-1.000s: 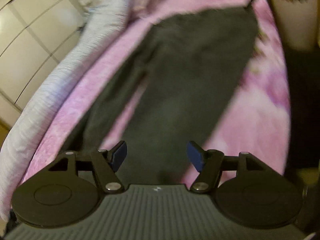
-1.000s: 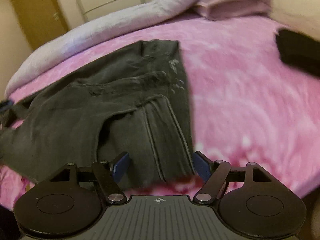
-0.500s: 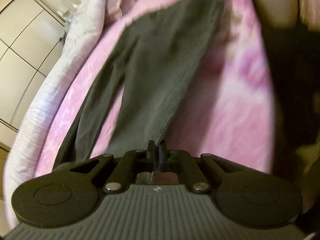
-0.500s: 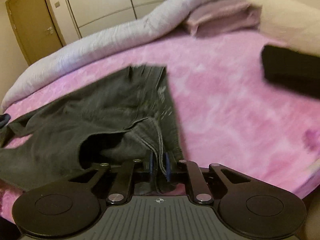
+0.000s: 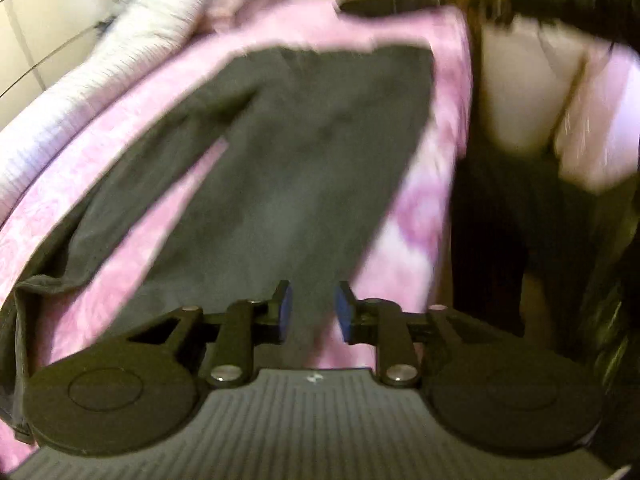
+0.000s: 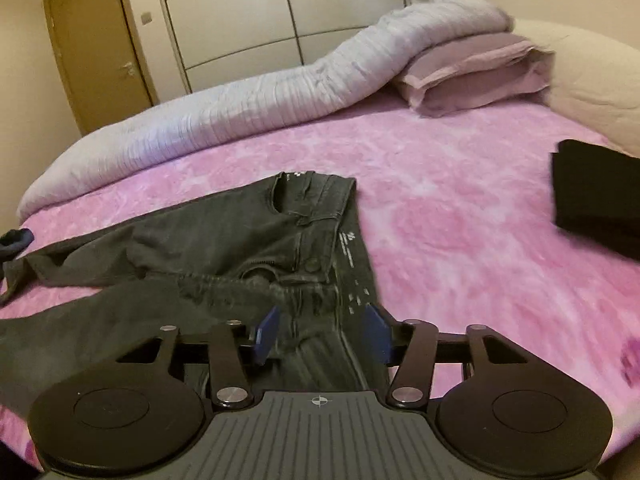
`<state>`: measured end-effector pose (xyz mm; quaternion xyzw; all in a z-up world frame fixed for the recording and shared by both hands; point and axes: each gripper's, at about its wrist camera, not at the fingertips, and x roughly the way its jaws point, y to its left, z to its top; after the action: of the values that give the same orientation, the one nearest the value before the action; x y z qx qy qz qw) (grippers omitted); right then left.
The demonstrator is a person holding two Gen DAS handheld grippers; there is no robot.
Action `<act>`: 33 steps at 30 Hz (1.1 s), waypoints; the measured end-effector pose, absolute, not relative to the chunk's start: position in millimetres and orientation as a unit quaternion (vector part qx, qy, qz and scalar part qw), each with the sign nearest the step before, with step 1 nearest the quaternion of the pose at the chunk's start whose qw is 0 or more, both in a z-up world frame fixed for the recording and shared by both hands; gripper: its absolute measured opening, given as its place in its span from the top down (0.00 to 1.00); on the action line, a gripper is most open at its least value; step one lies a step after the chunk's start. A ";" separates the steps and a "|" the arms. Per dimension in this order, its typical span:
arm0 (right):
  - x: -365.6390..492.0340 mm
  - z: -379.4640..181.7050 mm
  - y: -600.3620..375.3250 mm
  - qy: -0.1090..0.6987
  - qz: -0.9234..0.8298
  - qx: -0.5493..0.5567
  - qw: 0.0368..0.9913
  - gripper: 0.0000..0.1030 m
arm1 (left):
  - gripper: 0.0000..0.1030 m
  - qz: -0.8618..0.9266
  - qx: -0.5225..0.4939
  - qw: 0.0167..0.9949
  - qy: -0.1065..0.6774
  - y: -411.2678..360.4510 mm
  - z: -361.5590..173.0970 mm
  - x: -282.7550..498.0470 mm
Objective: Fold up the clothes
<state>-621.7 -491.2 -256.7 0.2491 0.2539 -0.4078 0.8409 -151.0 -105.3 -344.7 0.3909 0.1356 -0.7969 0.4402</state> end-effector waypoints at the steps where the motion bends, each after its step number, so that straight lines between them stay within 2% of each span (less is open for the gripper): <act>1: -615.0 -262.5 -504.8 0.259 -0.400 0.255 0.842 0.49 | 0.77 -0.797 0.377 0.452 0.139 -109.4 -337.6 -147.1; 4: -595.1 -286.7 -541.7 0.291 -0.372 0.272 0.838 0.49 | 0.70 -0.782 0.371 0.484 0.132 -125.4 -333.2 -143.7; 9: -576.6 -319.6 -565.3 0.366 -0.345 0.271 0.821 0.50 | 0.69 -0.753 0.400 0.505 0.134 -148.5 -354.2 -143.5; 10: -576.8 -322.2 -562.9 0.368 -0.343 0.269 0.821 0.68 | 0.69 -0.750 0.403 0.506 0.136 -150.9 -359.6 -142.5; 11: -576.9 -324.8 -560.5 0.371 -0.341 0.267 0.822 0.81 | 0.69 -0.748 0.406 0.507 0.139 -153.3 -365.1 -141.5; 13: -576.6 -318.1 -550.4 0.370 -0.348 0.254 0.823 0.86 | 0.69 -0.742 0.412 0.508 0.144 -158.1 -376.0 -139.6; 14: -577.6 -308.7 -546.0 0.357 -0.353 0.243 0.830 1.00 | 0.69 -0.740 0.414 0.509 0.146 -159.8 -380.1 -138.9; 20: -580.3 -252.7 -551.4 0.262 -0.389 0.197 0.861 1.00 | 0.69 -0.738 0.420 0.509 0.141 -161.5 -386.9 -138.0; 23: -568.7 -264.5 -569.3 0.289 -0.372 0.232 0.851 1.00 | 0.67 -0.737 0.422 0.508 0.144 -162.9 -390.4 -137.4; 25: -561.7 -282.1 -574.3 0.321 -0.361 0.249 0.840 1.00 | 0.61 -0.735 0.422 0.510 0.145 -162.8 -392.4 -137.4; 27: -561.9 -296.3 -570.7 0.347 -0.356 0.259 0.828 0.91 | 0.56 -0.729 0.424 0.516 0.147 -163.5 -394.8 -136.2; 29: -567.3 -308.6 -566.5 0.366 -0.346 0.281 0.817 0.60 | 0.56 -0.722 0.430 0.518 0.158 -166.0 -400.5 -132.9; 31: -575.3 -317.4 -558.4 0.382 -0.338 0.295 0.808 0.50 | 0.56 -0.718 0.436 0.514 0.173 -168.1 -409.0 -129.4; 33: -580.0 -323.7 -550.7 0.378 -0.347 0.299 0.804 0.50 | 0.55 -0.719 0.428 0.517 0.179 -168.1 -413.6 -127.0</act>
<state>-580.0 -550.7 -323.7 0.2994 0.3784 -0.3469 0.8042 -127.0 -168.1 -413.6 0.4276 0.1792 -0.7195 0.5171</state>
